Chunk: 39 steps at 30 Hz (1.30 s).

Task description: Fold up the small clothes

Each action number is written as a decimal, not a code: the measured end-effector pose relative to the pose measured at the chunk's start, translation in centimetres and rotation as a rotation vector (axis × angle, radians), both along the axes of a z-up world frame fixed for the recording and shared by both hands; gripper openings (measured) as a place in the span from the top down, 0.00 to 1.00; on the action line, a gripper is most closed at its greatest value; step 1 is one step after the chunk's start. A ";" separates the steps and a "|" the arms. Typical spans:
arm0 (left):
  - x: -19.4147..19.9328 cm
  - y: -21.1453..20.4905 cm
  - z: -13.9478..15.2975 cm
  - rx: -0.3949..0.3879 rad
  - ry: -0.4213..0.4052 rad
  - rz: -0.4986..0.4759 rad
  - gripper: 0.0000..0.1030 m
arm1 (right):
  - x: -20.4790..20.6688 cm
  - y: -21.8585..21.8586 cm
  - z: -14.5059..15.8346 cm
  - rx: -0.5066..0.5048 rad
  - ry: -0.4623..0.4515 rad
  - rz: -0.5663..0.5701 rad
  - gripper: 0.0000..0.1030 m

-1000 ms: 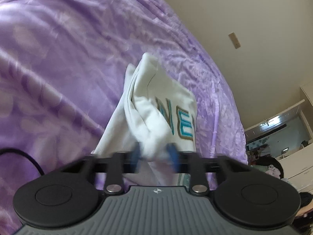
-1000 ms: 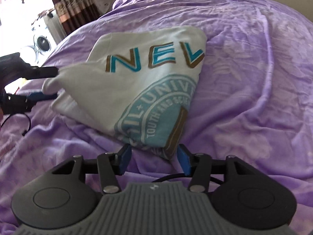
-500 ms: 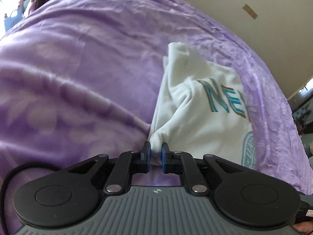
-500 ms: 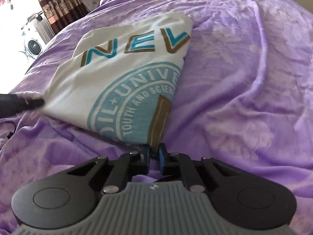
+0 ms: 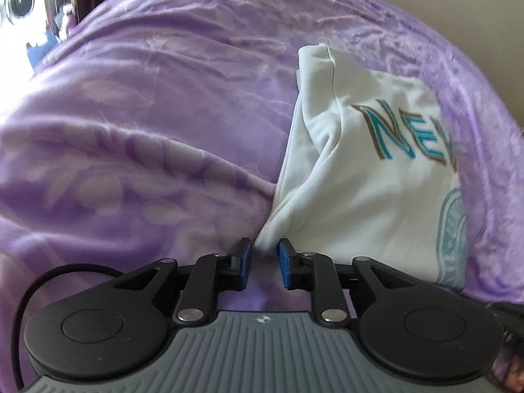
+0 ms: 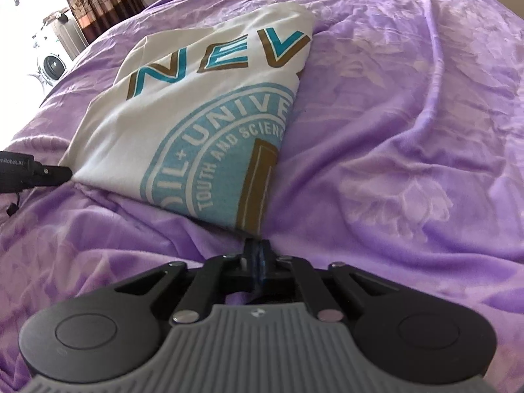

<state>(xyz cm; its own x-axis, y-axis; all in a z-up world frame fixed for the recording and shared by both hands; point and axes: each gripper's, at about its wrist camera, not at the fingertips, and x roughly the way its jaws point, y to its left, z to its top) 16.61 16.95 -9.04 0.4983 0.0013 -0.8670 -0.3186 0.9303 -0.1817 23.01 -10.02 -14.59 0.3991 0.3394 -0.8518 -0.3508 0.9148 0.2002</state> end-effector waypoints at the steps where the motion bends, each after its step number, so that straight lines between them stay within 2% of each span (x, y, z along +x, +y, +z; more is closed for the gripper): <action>1: -0.2 -0.2 0.4 0.027 0.006 0.000 0.70 | -0.1 -0.2 0.2 -0.016 -0.008 -0.011 1.00; 3: -0.5 -0.7 1.6 0.090 0.011 -0.008 0.70 | -0.2 -0.9 0.8 -0.013 -0.023 -0.034 1.00; 5: -0.7 -0.8 3.0 0.133 -0.023 -0.009 0.70 | 0.1 -1.5 1.6 0.008 -0.042 -0.063 0.99; 8: -0.9 -0.2 5.1 0.125 -0.118 0.003 0.69 | 0.7 -2.0 3.1 0.025 -0.104 -0.083 0.97; 10: -0.2 0.4 6.0 0.077 -0.187 0.005 0.59 | 1.5 -2.0 3.9 0.054 -0.133 -0.083 0.95; 12: 1.1 1.4 6.2 -0.019 -0.241 0.013 0.50 | 2.4 -1.6 4.4 0.074 -0.146 -0.077 0.89; 15: 3.9 3.1 5.2 -0.190 -0.289 0.046 0.45 | 3.8 -0.9 4.9 0.090 -0.176 -0.067 0.81; 16: 4.7 3.5 4.6 -0.223 -0.295 0.060 0.44 | 4.2 -0.6 5.0 0.098 -0.187 -0.064 0.81; 21: 9.5 5.3 1.0 -0.279 -0.258 0.099 0.44 | 6.7 0.0 4.3 0.131 -0.199 -0.067 0.78; 23: 10.5 5.8 0.0 -0.311 -0.269 0.106 0.44 | 7.6 -0.2 4.0 0.140 -0.204 -0.084 0.77; 24: 10.9 5.9 -0.3 -0.322 -0.276 0.103 0.45 | 8.0 -0.3 3.8 0.146 -0.208 -0.090 0.77; 26: 11.8 5.9 -0.6 -0.331 -0.291 0.081 0.60 | 8.5 -0.4 3.3 0.150 -0.216 -0.100 0.77; 28: 12.8 5.6 -0.8 -0.339 -0.300 0.024 0.96 | 8.8 -0.5 2.9 0.152 -0.224 -0.099 0.77; 33: 13.0 4.3 1.5 -0.220 -0.391 -0.109 0.97 | 8.9 -0.5 2.1 0.120 -0.249 -0.097 0.77; 36: 14.2 3.7 0.5 -0.077 -0.287 -0.117 0.97 | 8.9 -0.5 1.7 0.115 -0.249 -0.091 0.77; 39: 14.7 3.7 -1.3 -0.040 -0.238 -0.124 0.96 | 9.0 -0.3 1.1 0.108 -0.229 -0.087 0.77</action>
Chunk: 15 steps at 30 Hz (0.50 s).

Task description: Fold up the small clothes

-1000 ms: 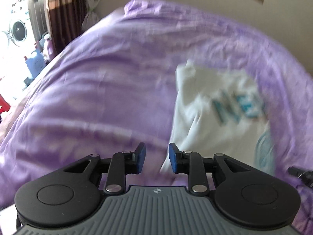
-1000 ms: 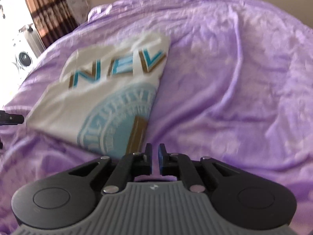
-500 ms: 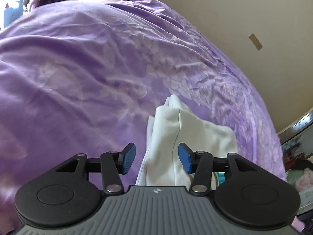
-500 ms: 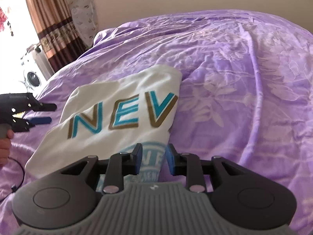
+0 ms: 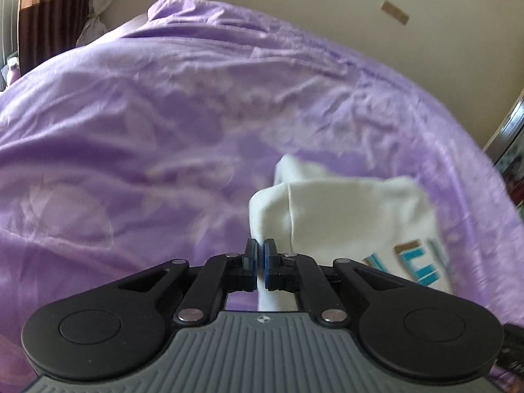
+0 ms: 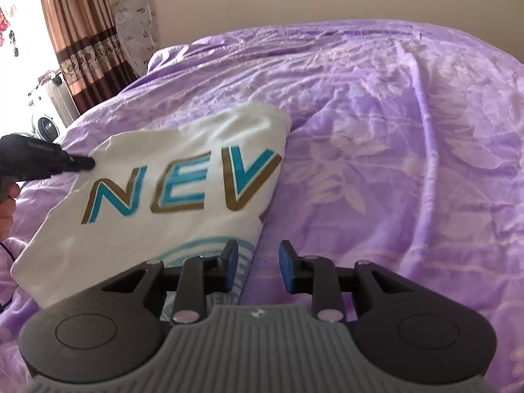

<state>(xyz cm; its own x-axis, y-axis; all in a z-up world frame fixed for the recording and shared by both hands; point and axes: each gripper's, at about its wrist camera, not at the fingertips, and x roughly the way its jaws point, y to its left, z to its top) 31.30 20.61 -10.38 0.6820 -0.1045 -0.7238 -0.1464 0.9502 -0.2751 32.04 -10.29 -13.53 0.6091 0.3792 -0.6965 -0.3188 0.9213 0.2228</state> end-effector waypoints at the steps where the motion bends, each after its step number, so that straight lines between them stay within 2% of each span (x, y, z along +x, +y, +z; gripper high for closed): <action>1: -0.1 -0.2 -0.1 0.014 0.001 0.000 0.95 | 0.0 0.0 -0.1 -0.001 0.003 0.001 0.77; 5: -1.1 -0.7 1.4 0.061 -0.002 0.028 0.84 | -0.2 -0.5 -0.1 0.001 0.008 -0.012 0.77; 10: -4.2 -2.6 4.1 0.098 -0.027 0.029 0.84 | -1.4 -0.7 0.9 0.015 0.005 -0.012 0.77; 12: -5.6 -4.2 4.7 0.116 -0.009 -0.006 0.84 | -2.2 -0.5 1.1 0.019 0.017 -0.002 0.79; 15: -8.0 -6.3 5.0 0.128 -0.034 -0.079 0.85 | -3.4 -0.4 1.3 0.042 0.034 0.022 0.81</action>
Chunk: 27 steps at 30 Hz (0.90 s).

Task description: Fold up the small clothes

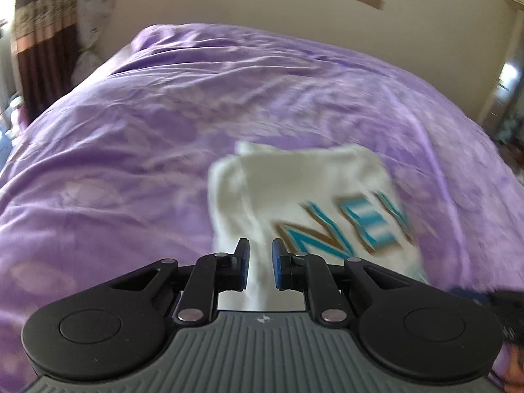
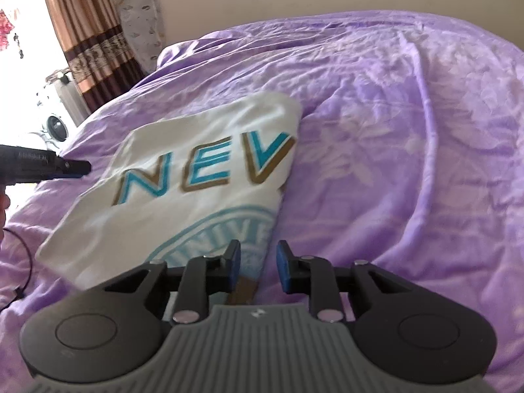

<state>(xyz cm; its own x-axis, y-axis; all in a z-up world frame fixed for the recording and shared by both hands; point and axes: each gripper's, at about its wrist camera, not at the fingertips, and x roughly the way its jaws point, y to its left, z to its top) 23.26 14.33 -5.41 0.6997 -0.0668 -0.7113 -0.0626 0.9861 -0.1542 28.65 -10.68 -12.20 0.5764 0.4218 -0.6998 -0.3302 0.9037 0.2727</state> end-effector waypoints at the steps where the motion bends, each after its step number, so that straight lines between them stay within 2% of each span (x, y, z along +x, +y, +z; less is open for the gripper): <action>1: -0.6 -0.5 -0.2 0.017 -0.007 -0.003 0.87 | -0.4 0.1 0.1 0.004 -0.002 0.005 0.81; 4: -1.4 -1.2 -1.4 0.095 0.006 0.017 0.92 | -1.3 0.7 0.3 0.009 -0.012 0.047 0.81; 11: -1.1 0.1 -4.7 0.085 0.073 0.086 0.91 | -1.7 1.8 -1.4 -0.038 0.010 0.091 0.81; 15: -1.6 0.6 -3.9 0.069 0.071 0.113 0.86 | -1.6 1.6 -1.3 -0.031 0.011 0.094 0.81; 17: -2.0 0.9 -2.5 0.037 0.024 0.131 0.75 | -1.4 1.3 -1.0 -0.017 0.011 0.088 0.79; 18: -1.9 1.4 -1.9 0.013 -0.001 0.137 0.61 | -1.2 1.0 -0.7 0.002 0.010 0.077 0.75; 19: -1.8 1.9 -1.5 -0.012 -0.016 0.145 0.42 | -1.0 0.9 -0.6 0.017 0.012 0.064 0.73; 20: -1.4 2.4 -1.1 -0.041 -0.030 0.158 0.36 | -0.7 0.6 -0.3 0.036 0.015 0.048 0.69; 23: 0.5 4.5 -0.8 -0.151 -0.041 0.170 0.30 | 1.0 0.0 0.2 0.089 0.031 0.000 0.54; 25: 2.2 6.4 -1.6 -0.271 -0.014 0.188 0.25 | 2.6 -0.5 0.4 0.138 0.059 -0.025 0.49; 26: 2.8 7.1 -2.1 -0.319 -0.015 0.202 0.24 | 3.6 -0.8 0.4 0.172 0.082 -0.042 0.40; 27: 3.6 7.8 -2.7 -0.364 -0.013 0.211 0.21 | 4.5 -1.1 0.2 0.206 0.103 -0.056 0.34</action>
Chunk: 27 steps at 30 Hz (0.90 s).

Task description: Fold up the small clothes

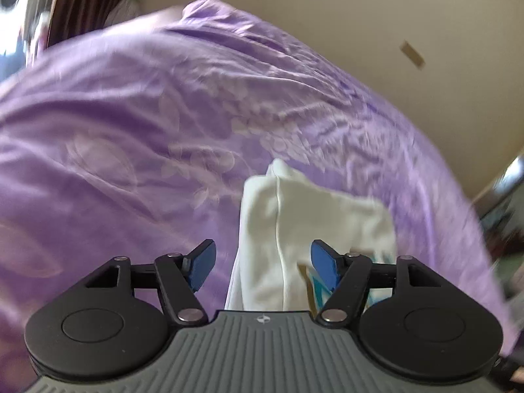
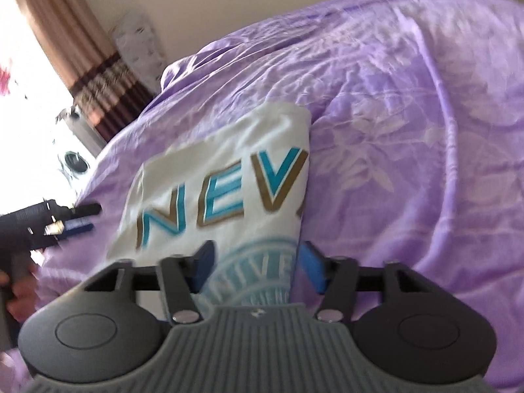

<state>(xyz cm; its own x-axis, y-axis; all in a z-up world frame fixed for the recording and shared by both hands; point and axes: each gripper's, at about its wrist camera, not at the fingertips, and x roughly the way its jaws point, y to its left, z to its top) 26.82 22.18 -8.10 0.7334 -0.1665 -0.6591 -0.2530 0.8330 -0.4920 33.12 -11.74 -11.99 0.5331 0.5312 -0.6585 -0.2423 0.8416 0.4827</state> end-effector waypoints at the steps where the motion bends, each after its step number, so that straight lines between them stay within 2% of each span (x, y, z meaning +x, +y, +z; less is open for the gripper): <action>1: 0.8 0.7 -0.7 -0.041 0.002 -0.003 0.19 | 0.8 -0.2 -0.2 0.031 0.018 -0.010 0.35; 7: 4.2 2.5 -4.6 -0.162 0.037 -0.061 0.19 | 5.1 -1.0 -2.8 0.162 0.130 -0.068 0.35; 11: 5.8 3.3 -6.7 -0.269 0.017 -0.123 0.19 | 7.3 -1.8 -4.8 0.270 0.170 -0.109 0.35; 13: 6.7 3.5 -7.5 -0.309 0.006 -0.150 0.19 | 8.2 -2.1 -6.2 0.337 0.199 -0.118 0.37; 15: 7.6 3.3 -8.1 -0.327 -0.001 -0.179 0.21 | 9.0 -2.3 -7.3 0.379 0.217 -0.126 0.45; 19: 9.1 2.9 -8.9 -0.330 0.008 -0.205 0.40 | 10.2 -2.2 -8.6 0.430 0.217 -0.111 0.51; 23: 9.7 2.7 -9.4 -0.359 0.020 -0.209 0.58 | 11.4 -1.5 -9.5 0.472 0.222 -0.080 0.63; 25: 9.6 2.3 -9.0 -0.341 0.021 -0.204 0.69 | 11.9 -1.1 -10.1 0.478 0.231 -0.077 0.72; 27: 9.4 1.8 -8.0 -0.284 0.011 -0.209 0.75 | 12.1 -1.0 -10.3 0.486 0.233 -0.075 0.81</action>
<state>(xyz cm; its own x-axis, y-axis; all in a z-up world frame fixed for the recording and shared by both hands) 36.18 23.94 -16.08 0.6570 -0.4904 -0.5726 -0.0982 0.6974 -0.7099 45.21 -12.76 -22.30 0.4505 0.7701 -0.4516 -0.0304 0.5188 0.8544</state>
